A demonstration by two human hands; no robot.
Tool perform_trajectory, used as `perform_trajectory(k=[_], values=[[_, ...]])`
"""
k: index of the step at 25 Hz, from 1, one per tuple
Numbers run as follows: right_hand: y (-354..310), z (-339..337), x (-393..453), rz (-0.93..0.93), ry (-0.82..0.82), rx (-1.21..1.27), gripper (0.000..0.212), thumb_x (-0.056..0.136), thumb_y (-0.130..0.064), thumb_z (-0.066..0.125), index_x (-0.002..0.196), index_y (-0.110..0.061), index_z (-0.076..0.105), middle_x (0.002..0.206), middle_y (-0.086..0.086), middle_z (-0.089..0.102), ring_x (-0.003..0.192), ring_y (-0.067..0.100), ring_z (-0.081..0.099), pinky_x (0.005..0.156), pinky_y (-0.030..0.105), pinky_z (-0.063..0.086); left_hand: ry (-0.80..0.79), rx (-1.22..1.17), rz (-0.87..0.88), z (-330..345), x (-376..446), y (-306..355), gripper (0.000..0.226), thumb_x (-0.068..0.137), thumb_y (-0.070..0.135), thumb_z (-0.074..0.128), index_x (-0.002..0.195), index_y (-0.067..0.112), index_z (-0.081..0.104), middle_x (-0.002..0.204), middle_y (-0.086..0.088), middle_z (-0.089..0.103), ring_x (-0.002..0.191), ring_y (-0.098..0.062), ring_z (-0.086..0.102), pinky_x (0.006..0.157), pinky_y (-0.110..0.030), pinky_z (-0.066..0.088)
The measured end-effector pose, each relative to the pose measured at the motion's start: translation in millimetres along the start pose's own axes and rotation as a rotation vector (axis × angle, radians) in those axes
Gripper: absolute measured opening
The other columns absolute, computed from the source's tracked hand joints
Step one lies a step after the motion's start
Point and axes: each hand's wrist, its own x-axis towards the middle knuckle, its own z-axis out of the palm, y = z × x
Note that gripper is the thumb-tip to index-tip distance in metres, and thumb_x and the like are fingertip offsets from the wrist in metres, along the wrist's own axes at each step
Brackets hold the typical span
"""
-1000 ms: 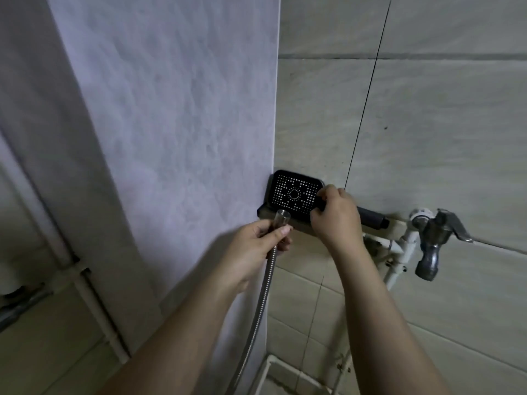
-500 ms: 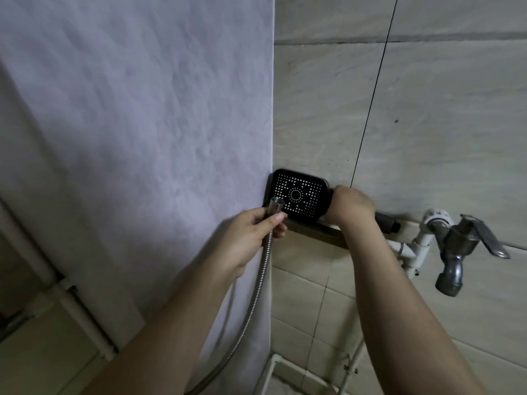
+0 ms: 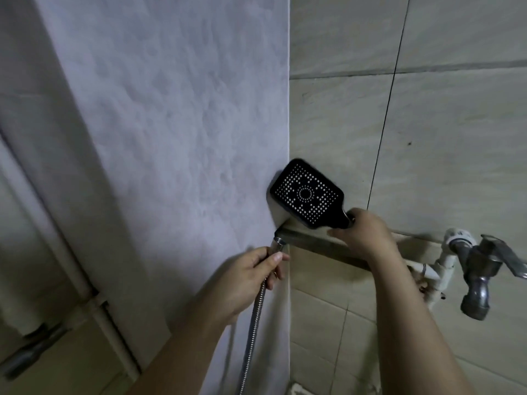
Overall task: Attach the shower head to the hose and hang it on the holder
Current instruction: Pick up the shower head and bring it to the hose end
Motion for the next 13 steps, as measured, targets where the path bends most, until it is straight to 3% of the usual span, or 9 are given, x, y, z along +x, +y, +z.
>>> perform_trajectory(k=[3, 7, 10, 13], values=[[-28.8, 5.2, -19.3, -0.082, -0.023, 0.347, 0.042, 0.074, -0.042, 0.075, 0.104, -0.015, 0.064, 0.092, 0.007, 0.071, 0.085, 0.026, 0.069, 0.077, 0.044, 0.056, 0.023, 0.010, 0.009, -9.6, -21.1, 1.6, 0.023, 0.096, 0.032, 0.051, 0.101, 0.023, 0.071, 0.075, 0.002, 0.064, 0.064, -0.013, 0.050, 0.071, -0.031, 0.043], [-67.4, 11.6, -64.7, -0.171, -0.130, 0.744, 0.028, 0.079, -0.028, 0.075, 0.097, -0.010, 0.064, 0.080, 0.006, 0.070, 0.069, 0.012, 0.072, 0.069, 0.029, 0.057, 0.113, -0.013, 0.032, -20.9, -63.9, 10.4, 0.024, 0.099, 0.021, 0.047, 0.104, 0.011, 0.068, 0.070, 0.002, 0.061, 0.059, -0.010, 0.047, 0.063, -0.021, 0.042], [-88.8, 17.0, -101.7, -0.198, -0.191, 0.826, 0.023, 0.080, -0.030, 0.073, 0.093, -0.013, 0.065, 0.078, 0.003, 0.070, 0.072, 0.018, 0.070, 0.079, 0.039, 0.057, 0.183, 0.011, 0.066, -31.8, -103.3, 16.6, 0.023, 0.100, 0.018, 0.046, 0.101, 0.012, 0.069, 0.068, 0.003, 0.061, 0.057, -0.009, 0.047, 0.060, -0.018, 0.043], [-112.9, 24.7, -151.5, -0.189, -0.288, 1.022, 0.015, 0.087, -0.025, 0.067, 0.095, -0.013, 0.063, 0.078, 0.002, 0.068, 0.073, 0.015, 0.065, 0.077, 0.037, 0.054, 0.248, 0.020, 0.061, -45.9, -155.1, 21.7, 0.024, 0.100, 0.015, 0.045, 0.102, 0.013, 0.068, 0.068, 0.003, 0.058, 0.055, -0.006, 0.046, 0.058, -0.015, 0.041]])
